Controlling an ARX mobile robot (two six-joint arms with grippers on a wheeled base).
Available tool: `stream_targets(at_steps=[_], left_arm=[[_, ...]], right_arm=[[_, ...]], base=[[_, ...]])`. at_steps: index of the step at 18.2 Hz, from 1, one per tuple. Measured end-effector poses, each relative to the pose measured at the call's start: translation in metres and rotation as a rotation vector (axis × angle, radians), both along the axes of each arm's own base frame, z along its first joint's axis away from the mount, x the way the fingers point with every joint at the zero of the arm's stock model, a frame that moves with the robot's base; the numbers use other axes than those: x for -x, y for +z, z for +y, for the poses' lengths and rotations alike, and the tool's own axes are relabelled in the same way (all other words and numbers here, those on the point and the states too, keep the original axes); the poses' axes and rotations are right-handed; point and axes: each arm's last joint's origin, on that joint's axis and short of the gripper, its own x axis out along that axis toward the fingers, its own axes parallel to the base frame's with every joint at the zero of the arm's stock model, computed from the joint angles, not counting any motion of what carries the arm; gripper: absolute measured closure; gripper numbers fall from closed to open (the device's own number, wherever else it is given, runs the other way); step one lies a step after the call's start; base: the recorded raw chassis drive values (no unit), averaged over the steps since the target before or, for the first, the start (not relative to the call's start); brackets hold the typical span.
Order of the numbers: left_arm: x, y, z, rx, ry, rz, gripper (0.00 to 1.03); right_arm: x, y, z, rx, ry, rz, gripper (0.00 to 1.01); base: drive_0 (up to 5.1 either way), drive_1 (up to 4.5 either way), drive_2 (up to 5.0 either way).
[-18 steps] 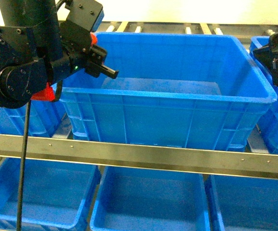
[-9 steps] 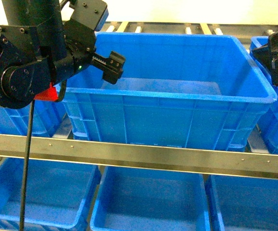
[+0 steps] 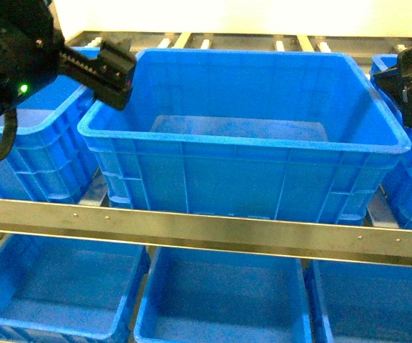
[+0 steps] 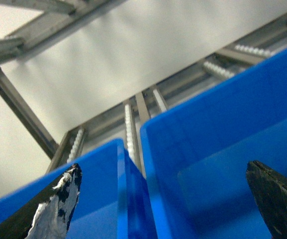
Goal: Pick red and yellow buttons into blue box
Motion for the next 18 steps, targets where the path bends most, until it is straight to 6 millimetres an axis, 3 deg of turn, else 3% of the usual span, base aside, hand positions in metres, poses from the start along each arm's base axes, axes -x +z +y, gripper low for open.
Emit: stream_targets(at_steps=[3, 6, 7, 8, 10, 12, 16, 17, 18], left_arm=[[0.012, -0.034, 0.009, -0.031, 0.078, 0.099, 0.05], [0.012, -0.034, 0.01, -0.03, 0.082, 0.095, 0.05], [0.012, -0.034, 0.009, -0.029, 0.082, 0.094, 0.05], [0.016, -0.034, 0.011, 0.032, 0.121, 0.185, 0.13], [0.053, -0.018, 0.027, 0.305, 0.136, 0.171, 0.38], [0.06, -0.014, 0.031, 0.346, 0.137, 0.158, 0.44], [0.113, -0.023, 0.045, 0.438, 0.131, 0.212, 0.91], [0.12, -0.02, 0.048, 0.447, 0.131, 0.197, 1.0], [0.127, -0.018, 0.05, 0.455, 0.128, 0.188, 1.01]], right_arm=[[0.0, 0.0, 0.0, 0.0, 0.0, 0.0, 0.03], [0.0, 0.0, 0.0, 0.0, 0.0, 0.0, 0.03], [0.001, 0.001, 0.002, -0.026, -0.042, -0.076, 0.07], [0.01, 0.0, -0.001, -0.107, -0.164, -0.163, 0.18], [0.049, -0.013, -0.013, -0.237, -0.246, -0.207, 0.44], [0.056, -0.015, -0.015, -0.252, -0.253, -0.206, 0.49], [0.106, -0.034, -0.023, -0.281, -0.247, -0.185, 0.97], [0.114, -0.036, -0.03, -0.283, -0.242, -0.185, 0.99], [0.121, -0.037, -0.035, -0.283, -0.26, -0.19, 0.99]], base=[[0.0, 0.0, 0.0], [0.0, 0.0, 0.0], [0.0, 0.0, 0.0], [0.0, 0.0, 0.0], [0.0, 0.0, 0.0], [0.0, 0.0, 0.0], [0.0, 0.0, 0.0], [0.0, 0.0, 0.0], [0.0, 0.0, 0.0]])
